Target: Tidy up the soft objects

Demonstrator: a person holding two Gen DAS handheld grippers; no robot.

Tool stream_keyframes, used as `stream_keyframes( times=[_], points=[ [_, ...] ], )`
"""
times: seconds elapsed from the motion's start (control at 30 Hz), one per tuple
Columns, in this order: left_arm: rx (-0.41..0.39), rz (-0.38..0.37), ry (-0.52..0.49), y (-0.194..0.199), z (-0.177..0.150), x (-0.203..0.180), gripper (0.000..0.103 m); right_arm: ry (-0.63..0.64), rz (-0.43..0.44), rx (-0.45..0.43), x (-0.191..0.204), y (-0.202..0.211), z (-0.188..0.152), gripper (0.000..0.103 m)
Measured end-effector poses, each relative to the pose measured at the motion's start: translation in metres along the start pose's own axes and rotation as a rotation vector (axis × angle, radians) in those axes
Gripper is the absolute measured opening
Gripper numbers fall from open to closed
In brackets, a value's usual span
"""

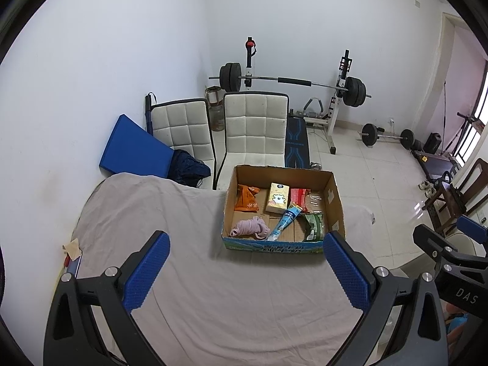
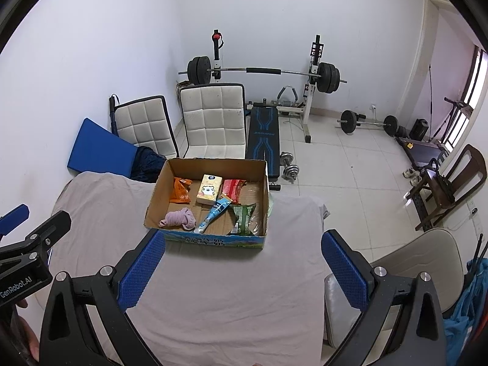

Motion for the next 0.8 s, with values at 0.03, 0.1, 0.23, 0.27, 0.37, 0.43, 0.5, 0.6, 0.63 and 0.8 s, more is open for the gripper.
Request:
stream_keyframes(
  times=[0.03, 0.1, 0.23, 0.27, 0.37, 0.43, 0.5, 0.6, 0.63, 0.8],
  points=[
    [0.0, 0.0, 0.002, -0.0005, 0.0, 0.0002, 0.103, 0.001, 0.0, 0.0, 0.0004, -0.0003, 0.0004, 0.103],
    [0.002, 0.001, -0.002, -0.0005, 0.0001, 0.0006, 0.103, 0.004, -0.005, -0.003, -0.0006, -0.0004, 0.001, 0.103],
    [-0.001, 0.006, 0.001, -0.0012, 0.0004, 0.0019, 0.103, 0.008, -0.003, -0.002, -0.0005, -0.0017, 0.0024, 0.103],
    [-0.001, 0.007, 0.002, -0.0016, 0.0004, 0.0026, 0.103, 0.008, -0.001, -0.001, -0.0012, -0.002, 0.0026, 0.103],
    [-0.003, 0.009, 0.004, -0.0018, 0.0004, 0.0033, 0.103, 0.008, -0.004, -0.003, -0.0008, -0.0014, 0.0026, 0.103],
    [-0.004, 0.011, 0.008, -0.0016, 0.0004, 0.0053, 0.103, 0.012, -0.001, -0.003, -0.0012, -0.002, 0.0036, 0.103],
    [-0.005, 0.012, 0.009, -0.001, -0.0003, 0.0061, 0.103, 0.013, 0.0, -0.004, -0.0014, -0.0023, 0.004, 0.103],
    [-0.006, 0.014, 0.01, -0.0002, -0.0011, 0.0072, 0.103, 0.015, 0.002, -0.005, -0.0016, -0.0023, 0.005, 0.103],
    [-0.006, 0.014, 0.011, -0.0002, -0.0007, 0.0077, 0.103, 0.014, 0.003, -0.006, -0.0028, -0.0022, 0.0051, 0.103],
    [-0.007, 0.015, 0.013, 0.001, -0.0013, 0.0082, 0.103, 0.016, 0.006, -0.004, -0.0026, -0.0025, 0.0062, 0.103]
  ],
)
Point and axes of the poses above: each gripper's, at about its wrist camera, not at the fingertips, and y roughly against the way its jaws point, x to its left, z to its top, the point moved 5 cm from there along -y, roughly the way its jaws point, and after that the axes turned 1 degree about x, right-handed, at the moved point
